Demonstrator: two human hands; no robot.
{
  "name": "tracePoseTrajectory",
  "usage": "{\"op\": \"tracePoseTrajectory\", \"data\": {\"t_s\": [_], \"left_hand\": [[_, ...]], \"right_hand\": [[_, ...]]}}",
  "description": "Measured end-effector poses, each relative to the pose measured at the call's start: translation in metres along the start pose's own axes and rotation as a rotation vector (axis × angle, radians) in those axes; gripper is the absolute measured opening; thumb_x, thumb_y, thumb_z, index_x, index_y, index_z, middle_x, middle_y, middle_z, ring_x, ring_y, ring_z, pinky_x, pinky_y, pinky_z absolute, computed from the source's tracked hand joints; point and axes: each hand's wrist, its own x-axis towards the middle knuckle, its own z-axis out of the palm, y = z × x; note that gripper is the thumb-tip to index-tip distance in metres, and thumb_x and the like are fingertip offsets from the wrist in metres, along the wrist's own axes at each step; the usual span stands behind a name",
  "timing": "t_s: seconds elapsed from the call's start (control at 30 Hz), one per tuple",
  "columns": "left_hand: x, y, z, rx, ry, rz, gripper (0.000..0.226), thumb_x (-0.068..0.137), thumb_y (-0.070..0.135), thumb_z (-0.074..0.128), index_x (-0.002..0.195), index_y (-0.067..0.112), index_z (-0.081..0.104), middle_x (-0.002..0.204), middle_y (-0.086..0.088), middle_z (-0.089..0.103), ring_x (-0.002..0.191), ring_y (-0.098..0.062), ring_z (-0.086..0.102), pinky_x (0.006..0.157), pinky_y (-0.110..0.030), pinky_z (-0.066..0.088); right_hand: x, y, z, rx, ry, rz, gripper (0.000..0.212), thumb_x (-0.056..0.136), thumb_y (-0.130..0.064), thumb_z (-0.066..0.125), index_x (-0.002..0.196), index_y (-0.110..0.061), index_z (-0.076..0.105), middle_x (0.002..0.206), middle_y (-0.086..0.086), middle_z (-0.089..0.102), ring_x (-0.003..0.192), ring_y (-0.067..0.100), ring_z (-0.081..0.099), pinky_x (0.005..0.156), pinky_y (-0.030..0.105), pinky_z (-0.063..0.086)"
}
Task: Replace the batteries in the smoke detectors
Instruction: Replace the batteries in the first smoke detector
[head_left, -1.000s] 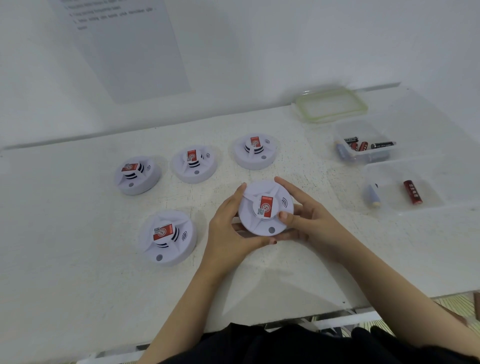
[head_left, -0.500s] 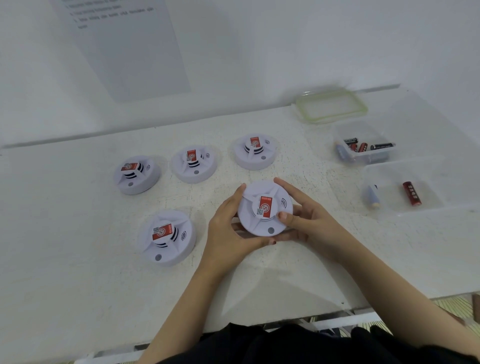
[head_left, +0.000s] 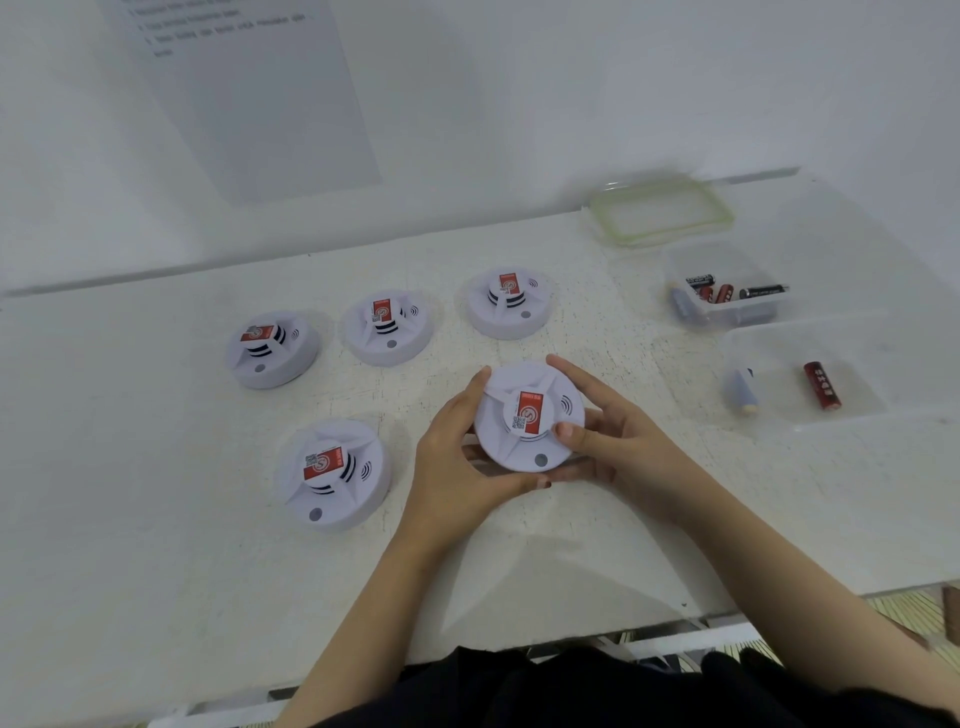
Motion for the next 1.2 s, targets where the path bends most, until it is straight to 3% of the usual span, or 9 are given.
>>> {"op": "tracePoseTrajectory", "data": {"t_s": [0.17,0.37,0.5,0.63,0.93,1.07,1.13,1.2], "left_hand": [[0.001,-0.003,0.000,0.004,-0.010,0.008,0.092,0.057,0.016,0.093,0.137,0.029,0.048,0.130,0.009,0.059,0.118,-0.005,0.058,0.084,-0.023,0.054],[0.002,-0.006,0.000,0.030,-0.005,0.003,0.096,0.056,0.024,0.093,0.139,0.033,0.045,0.133,0.012,0.056,0.122,-0.003,0.054,0.090,-0.023,0.053],[0.003,-0.010,-0.001,0.036,-0.015,0.001,0.098,0.058,0.024,0.093,0.143,0.026,0.043,0.136,0.008,0.055,0.125,-0.010,0.054,0.094,-0.036,0.054],[0.006,-0.011,0.000,0.047,-0.023,0.010,0.096,0.059,0.023,0.093,0.142,0.022,0.045,0.135,0.005,0.056,0.124,-0.012,0.054,0.094,-0.031,0.053],[0.005,-0.009,0.000,0.014,-0.023,0.008,0.093,0.058,0.017,0.093,0.139,0.023,0.048,0.130,0.004,0.060,0.120,-0.012,0.058,0.092,-0.036,0.055],[0.005,-0.004,0.000,0.020,-0.061,0.016,0.087,0.056,0.008,0.092,0.128,0.037,0.055,0.119,0.007,0.066,0.111,-0.012,0.063,0.085,-0.038,0.058],[0.005,-0.004,-0.002,0.042,-0.070,0.019,0.088,0.056,0.006,0.091,0.118,0.054,0.054,0.115,0.016,0.066,0.108,-0.007,0.064,0.080,-0.029,0.058],[0.005,-0.005,-0.006,0.064,-0.101,0.018,0.087,0.060,0.003,0.089,0.117,0.056,0.051,0.115,0.021,0.065,0.107,-0.005,0.064,0.077,-0.024,0.057]], "right_hand": [[0.001,0.000,0.000,0.000,0.007,0.005,0.065,0.082,-0.011,0.060,0.140,-0.030,0.038,0.120,0.010,0.065,0.103,0.035,0.065,0.075,0.043,0.058],[0.001,0.000,0.000,-0.007,0.010,0.003,0.064,0.083,-0.011,0.060,0.140,-0.031,0.039,0.118,0.009,0.066,0.102,0.035,0.065,0.075,0.042,0.058],[0.001,0.000,0.000,-0.015,0.013,-0.001,0.065,0.082,-0.012,0.060,0.140,-0.031,0.039,0.119,0.010,0.065,0.103,0.035,0.065,0.075,0.043,0.058],[0.002,0.000,0.000,-0.025,0.016,-0.001,0.064,0.083,-0.010,0.059,0.140,-0.030,0.038,0.118,0.008,0.066,0.102,0.034,0.065,0.075,0.043,0.058],[0.000,0.001,-0.001,-0.050,0.012,-0.017,0.064,0.085,-0.006,0.063,0.138,-0.033,0.040,0.119,0.004,0.066,0.103,0.031,0.065,0.075,0.040,0.058],[-0.003,0.002,-0.001,-0.174,-0.015,-0.042,0.085,0.067,-0.005,0.069,0.138,-0.036,0.035,0.125,-0.004,0.061,0.112,0.021,0.061,0.082,0.034,0.055],[-0.004,0.002,-0.001,-0.266,-0.005,-0.061,0.087,0.071,-0.001,0.073,0.139,-0.036,0.032,0.127,-0.011,0.057,0.115,0.014,0.059,0.083,0.029,0.054],[-0.005,0.001,-0.001,-0.287,0.010,-0.077,0.080,0.078,0.004,0.070,0.135,-0.039,0.036,0.125,-0.019,0.058,0.113,0.008,0.059,0.081,0.025,0.053]]}}
